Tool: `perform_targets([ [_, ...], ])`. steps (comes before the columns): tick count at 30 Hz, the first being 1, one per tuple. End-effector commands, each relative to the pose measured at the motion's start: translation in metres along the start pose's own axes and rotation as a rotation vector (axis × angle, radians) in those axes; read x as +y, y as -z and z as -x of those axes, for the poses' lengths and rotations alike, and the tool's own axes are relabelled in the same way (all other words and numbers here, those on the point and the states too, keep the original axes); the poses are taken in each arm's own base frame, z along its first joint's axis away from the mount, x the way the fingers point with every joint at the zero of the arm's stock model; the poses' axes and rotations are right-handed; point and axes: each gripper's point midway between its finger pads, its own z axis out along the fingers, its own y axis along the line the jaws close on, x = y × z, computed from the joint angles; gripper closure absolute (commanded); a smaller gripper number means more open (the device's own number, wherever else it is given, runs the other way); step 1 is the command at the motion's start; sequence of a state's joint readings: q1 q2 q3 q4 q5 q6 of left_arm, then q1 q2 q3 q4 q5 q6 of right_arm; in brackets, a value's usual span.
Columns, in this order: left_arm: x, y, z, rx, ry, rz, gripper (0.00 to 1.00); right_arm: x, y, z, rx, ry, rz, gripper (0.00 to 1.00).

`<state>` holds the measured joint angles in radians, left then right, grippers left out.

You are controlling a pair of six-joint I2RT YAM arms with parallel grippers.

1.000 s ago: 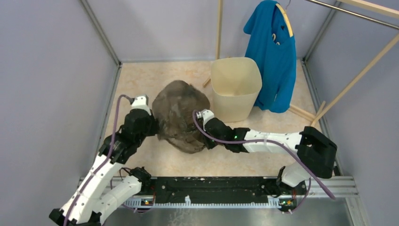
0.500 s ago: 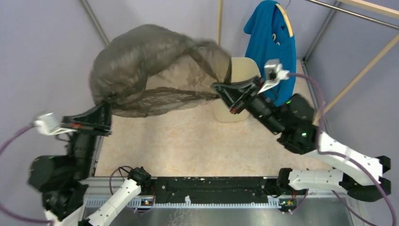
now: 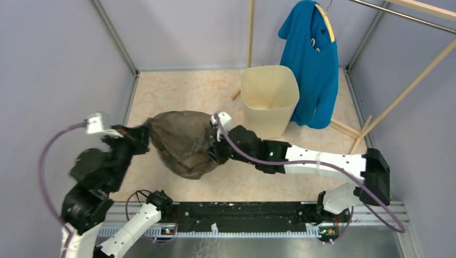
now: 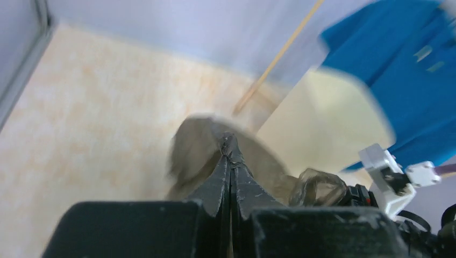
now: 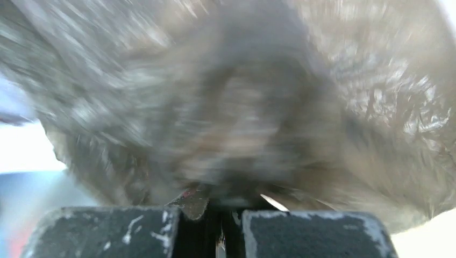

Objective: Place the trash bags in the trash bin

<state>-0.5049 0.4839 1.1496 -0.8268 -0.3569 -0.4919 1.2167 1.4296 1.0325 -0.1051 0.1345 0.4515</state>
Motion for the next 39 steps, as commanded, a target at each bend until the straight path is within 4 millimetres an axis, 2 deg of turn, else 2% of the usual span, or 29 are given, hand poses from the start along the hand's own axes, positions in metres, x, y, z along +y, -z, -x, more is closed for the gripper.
perform_targets([
  [1,-0.03,0.04,0.099,-0.254,0.002,-0.11,1.0,0.075,0.084,0.155,-0.372,0.069,0.147,1.0],
  [3,-0.025,0.046,0.108,-0.295,-0.008,-0.094,1.0,0.076,0.096,0.167,-0.428,0.052,0.157,1.0],
  [5,-0.013,0.042,0.095,-0.282,-0.009,-0.047,1.0,0.061,0.091,0.152,-0.437,0.03,0.112,1.0],
  [7,-0.002,0.035,0.073,-0.228,-0.026,-0.014,1.0,0.037,0.077,0.128,-0.39,-0.005,0.028,1.0],
  [9,0.008,0.034,0.06,-0.195,-0.052,0.02,1.0,0.021,0.061,0.095,-0.302,-0.025,-0.027,1.0],
  [10,0.013,0.038,0.062,-0.206,-0.063,0.039,1.0,0.017,0.056,0.082,-0.269,-0.033,-0.038,1.0],
  [12,0.022,0.052,0.079,-0.261,-0.078,0.079,1.0,0.01,0.054,0.065,-0.226,-0.052,-0.053,1.0],
  [15,0.024,0.074,0.113,-0.365,-0.081,0.094,1.0,0.009,0.069,0.074,-0.259,-0.068,-0.054,1.0],
  [18,0.016,0.085,0.132,-0.43,-0.064,0.05,1.0,0.012,0.085,0.098,-0.326,-0.054,-0.049,1.0],
  [21,0.002,0.077,0.127,-0.412,-0.069,-0.019,1.0,0.008,0.086,0.105,-0.347,-0.035,-0.073,1.0],
  [24,-0.011,0.065,0.112,-0.355,-0.095,-0.081,1.0,0.003,0.072,0.091,-0.304,-0.049,-0.089,1.0],
  [27,-0.034,0.063,0.111,-0.344,-0.121,-0.197,1.0,0.002,0.068,0.085,-0.271,-0.057,-0.101,1.0],
  [29,-0.056,0.066,0.12,-0.359,-0.131,-0.296,1.0,0.004,0.079,0.097,-0.295,-0.054,-0.1,1.0],
  [32,-0.088,0.071,0.136,-0.392,-0.13,-0.43,1.0,0.009,0.111,0.129,-0.385,-0.044,-0.079,1.0],
  [34,-0.1,0.07,0.139,-0.401,-0.121,-0.483,1.0,0.008,0.133,0.144,-0.438,-0.039,-0.081,1.0],
  [36,-0.105,0.06,0.134,-0.392,-0.099,-0.497,1.0,0.001,0.148,0.148,-0.472,-0.038,-0.1,1.0],
  [39,-0.087,0.028,0.1,-0.309,-0.048,-0.4,1.0,-0.023,0.154,0.133,-0.486,-0.047,-0.176,1.0],
])
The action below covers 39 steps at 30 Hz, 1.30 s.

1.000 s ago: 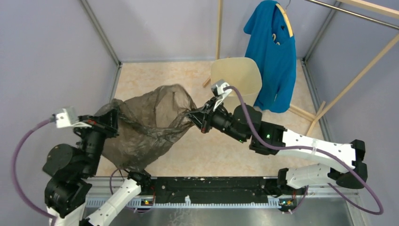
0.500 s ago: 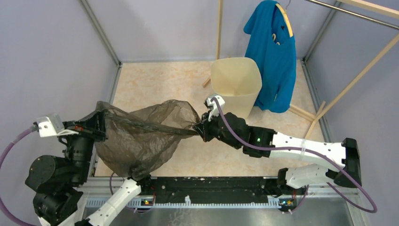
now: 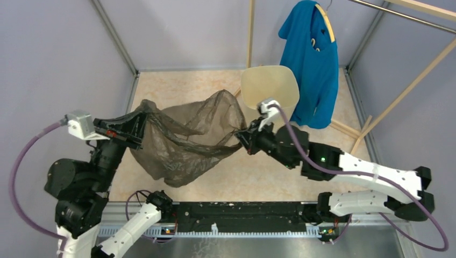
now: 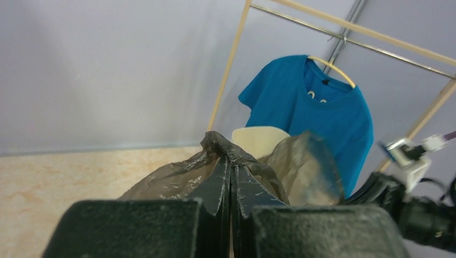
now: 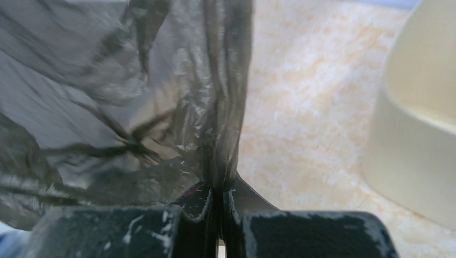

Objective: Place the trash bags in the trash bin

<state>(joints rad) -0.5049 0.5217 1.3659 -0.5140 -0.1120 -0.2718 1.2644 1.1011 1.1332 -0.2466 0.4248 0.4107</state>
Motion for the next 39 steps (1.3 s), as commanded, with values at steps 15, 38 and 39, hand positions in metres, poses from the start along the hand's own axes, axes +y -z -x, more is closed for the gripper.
perform_targets([
  [15,-0.013,-0.012,-0.098,0.271,0.105,-0.103,1.0,-0.034,0.024,-0.017,-0.009,-0.05,-0.015,0.9],
  [38,-0.069,-0.059,-0.169,0.483,0.383,-0.373,1.0,0.023,0.018,0.026,-0.158,-0.2,0.242,0.17],
  [39,-0.069,-0.06,-0.173,0.492,0.389,-0.376,1.0,0.023,0.016,0.026,-0.16,-0.196,0.245,0.06],
])
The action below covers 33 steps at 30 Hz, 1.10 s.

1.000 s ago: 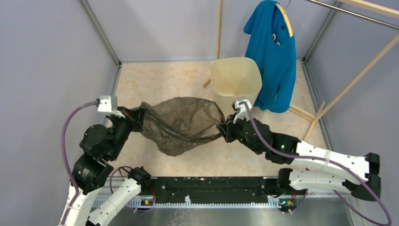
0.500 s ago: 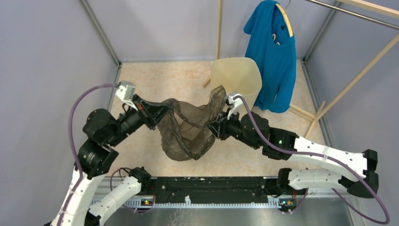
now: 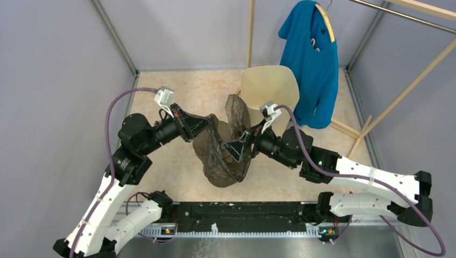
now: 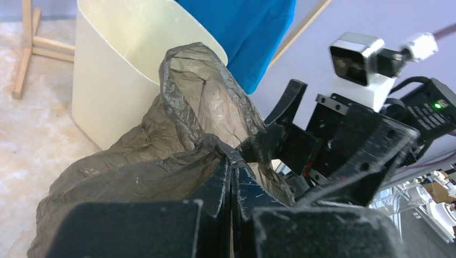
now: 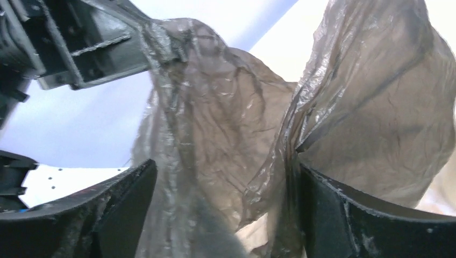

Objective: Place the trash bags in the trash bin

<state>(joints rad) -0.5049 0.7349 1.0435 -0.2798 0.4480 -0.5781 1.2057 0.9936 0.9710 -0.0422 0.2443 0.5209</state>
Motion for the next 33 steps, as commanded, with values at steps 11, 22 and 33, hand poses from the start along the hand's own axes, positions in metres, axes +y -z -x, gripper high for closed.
perform_targets([
  [11,0.006,-0.035,-0.007,0.021,0.095,-0.076,1.0,0.009,-0.024,0.01,-0.011,0.184,0.034,0.01],
  [22,-0.003,-0.027,0.002,0.035,-0.002,-0.08,0.85,-0.021,-0.04,-0.001,0.013,0.229,-0.123,0.76],
  [33,0.046,0.002,0.042,-0.063,-0.131,0.322,0.02,-0.056,0.072,0.027,-0.083,0.052,-0.231,1.0],
])
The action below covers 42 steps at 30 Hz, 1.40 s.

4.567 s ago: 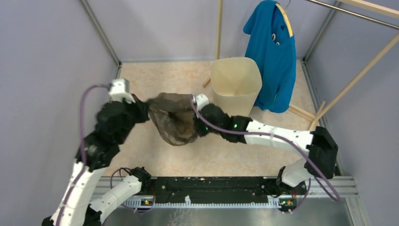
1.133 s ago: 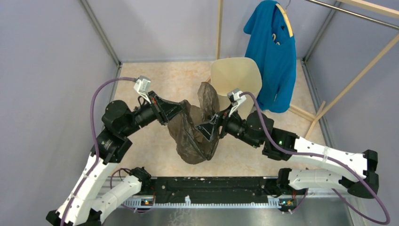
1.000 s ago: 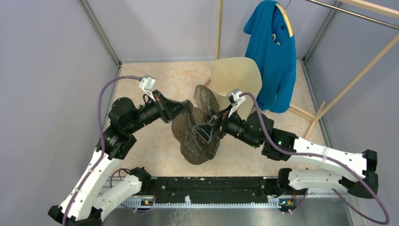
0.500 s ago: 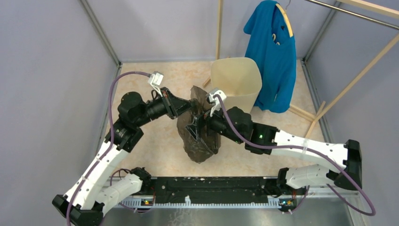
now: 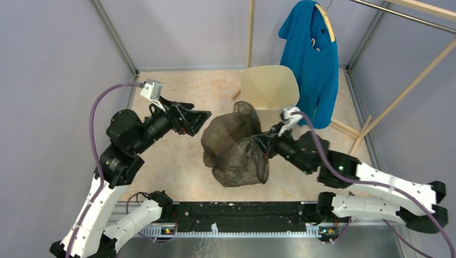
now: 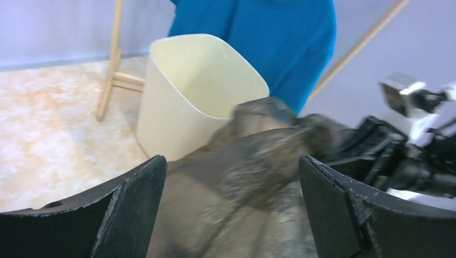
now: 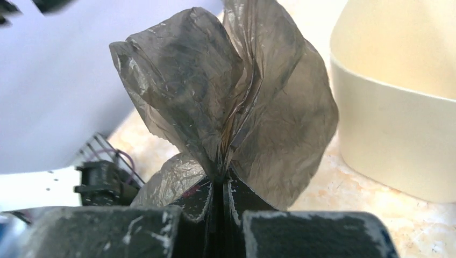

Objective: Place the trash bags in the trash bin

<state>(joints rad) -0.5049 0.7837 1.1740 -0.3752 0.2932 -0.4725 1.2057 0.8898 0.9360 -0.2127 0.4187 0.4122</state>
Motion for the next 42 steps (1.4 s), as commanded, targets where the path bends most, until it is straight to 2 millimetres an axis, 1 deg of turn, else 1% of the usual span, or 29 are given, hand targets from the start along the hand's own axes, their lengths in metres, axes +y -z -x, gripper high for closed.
perform_targets([
  [1,0.037,-0.011,0.004,0.035,-0.045,0.198,0.02,-0.024,0.049,0.028,-0.079,-0.1,-0.045,1.0],
  [4,0.039,-0.039,0.01,0.091,-0.066,0.193,0.01,-0.042,0.075,0.035,-0.097,-0.108,-0.085,1.0],
  [5,0.042,-0.05,0.009,0.112,-0.064,0.19,0.02,-0.046,0.084,0.04,-0.106,-0.11,-0.095,1.0],
  [7,0.044,-0.073,0.005,0.145,-0.042,0.172,0.02,-0.051,0.102,0.058,-0.141,-0.107,-0.101,1.0],
  [9,0.049,-0.101,-0.008,0.186,-0.002,0.139,0.01,-0.057,0.119,0.076,-0.183,-0.104,-0.11,1.0],
  [12,0.057,-0.134,-0.027,0.243,0.056,0.112,0.01,-0.063,0.146,0.106,-0.248,-0.112,-0.112,1.0],
  [14,0.067,-0.152,-0.041,0.278,0.08,0.13,0.03,-0.062,0.16,0.123,-0.281,-0.117,-0.09,1.0],
  [17,0.071,-0.175,-0.057,0.308,0.082,0.15,0.06,-0.053,0.176,0.144,-0.318,-0.114,-0.028,1.0],
  [20,0.077,-0.193,-0.066,0.303,0.031,0.209,0.1,-0.041,0.185,0.16,-0.345,-0.091,0.034,1.0],
  [21,0.08,-0.198,-0.07,0.304,0.019,0.235,0.13,-0.037,0.186,0.166,-0.353,-0.082,0.051,1.0],
  [23,0.085,-0.206,-0.076,0.309,0.001,0.268,0.17,-0.03,0.185,0.173,-0.359,-0.057,0.072,1.0],
  [26,0.099,-0.214,-0.088,0.335,-0.046,0.37,0.3,-0.02,0.181,0.182,-0.359,-0.021,0.094,1.0],
  [29,0.111,-0.219,-0.098,0.388,-0.114,0.465,0.43,-0.01,0.172,0.187,-0.342,0.019,0.108,1.0],
  [31,0.115,-0.217,-0.098,0.402,-0.162,0.519,0.51,-0.004,0.167,0.194,-0.337,0.047,0.113,1.0],
  [34,0.119,-0.214,-0.097,0.409,-0.189,0.547,0.66,0.002,0.157,0.207,-0.337,0.096,0.092,1.0],
  [39,0.116,-0.205,-0.093,0.407,-0.195,0.548,0.87,0.007,0.147,0.235,-0.394,0.135,0.047,1.0],
  [42,0.112,-0.194,-0.09,0.415,-0.195,0.542,0.96,0.014,0.138,0.247,-0.429,0.154,0.044,1.0],
])
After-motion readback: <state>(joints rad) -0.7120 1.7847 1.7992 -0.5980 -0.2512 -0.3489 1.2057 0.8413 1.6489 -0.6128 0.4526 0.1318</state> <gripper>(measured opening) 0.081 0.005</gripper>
